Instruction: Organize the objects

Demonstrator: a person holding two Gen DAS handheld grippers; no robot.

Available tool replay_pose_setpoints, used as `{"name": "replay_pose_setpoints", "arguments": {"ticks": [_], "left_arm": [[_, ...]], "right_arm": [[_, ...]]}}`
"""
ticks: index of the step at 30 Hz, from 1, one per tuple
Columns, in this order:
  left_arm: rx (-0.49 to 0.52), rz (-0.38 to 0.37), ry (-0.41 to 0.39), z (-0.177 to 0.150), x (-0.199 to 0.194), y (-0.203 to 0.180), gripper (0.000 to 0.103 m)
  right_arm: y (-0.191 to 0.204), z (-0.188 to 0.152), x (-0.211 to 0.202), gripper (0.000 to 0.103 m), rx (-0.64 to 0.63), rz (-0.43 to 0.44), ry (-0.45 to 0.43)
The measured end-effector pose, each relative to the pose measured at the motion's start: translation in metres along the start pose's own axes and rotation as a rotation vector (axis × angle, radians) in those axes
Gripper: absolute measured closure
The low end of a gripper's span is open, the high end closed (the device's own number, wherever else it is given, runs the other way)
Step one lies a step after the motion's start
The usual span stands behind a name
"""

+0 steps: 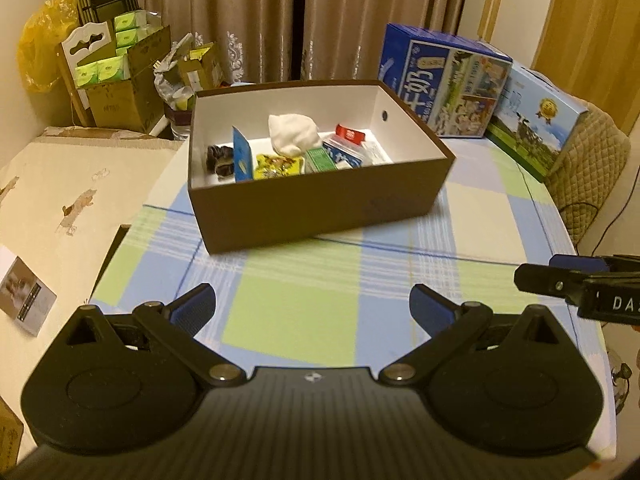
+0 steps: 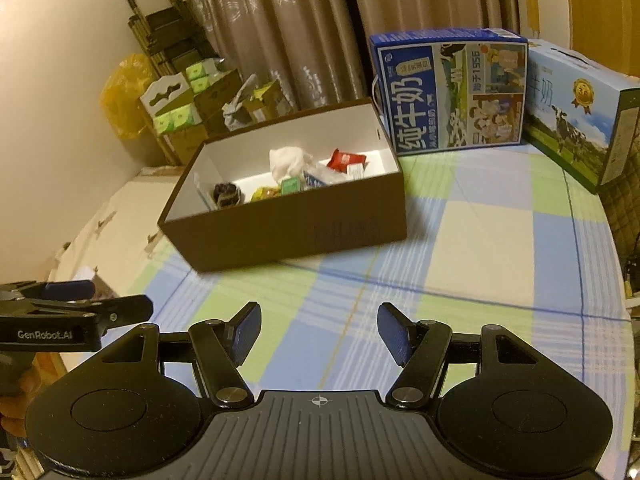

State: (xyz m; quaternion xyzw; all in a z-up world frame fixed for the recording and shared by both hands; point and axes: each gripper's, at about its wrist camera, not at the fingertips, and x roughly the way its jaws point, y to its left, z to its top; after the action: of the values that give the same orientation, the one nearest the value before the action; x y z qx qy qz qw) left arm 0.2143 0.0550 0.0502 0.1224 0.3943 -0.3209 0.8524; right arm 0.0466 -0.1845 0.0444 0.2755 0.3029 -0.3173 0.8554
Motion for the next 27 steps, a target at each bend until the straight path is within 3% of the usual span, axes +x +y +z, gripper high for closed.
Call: {"name": "replay_pose_setpoints", "arguments": {"ticks": [27], "left_arm": [[-0.025, 0.032, 0.009, -0.071, -0.042, -0.042, 0.001]], "right_arm": [[-0.005, -0.063, -0.044, 0.041, -0.082, 0.05, 0.043]]}}
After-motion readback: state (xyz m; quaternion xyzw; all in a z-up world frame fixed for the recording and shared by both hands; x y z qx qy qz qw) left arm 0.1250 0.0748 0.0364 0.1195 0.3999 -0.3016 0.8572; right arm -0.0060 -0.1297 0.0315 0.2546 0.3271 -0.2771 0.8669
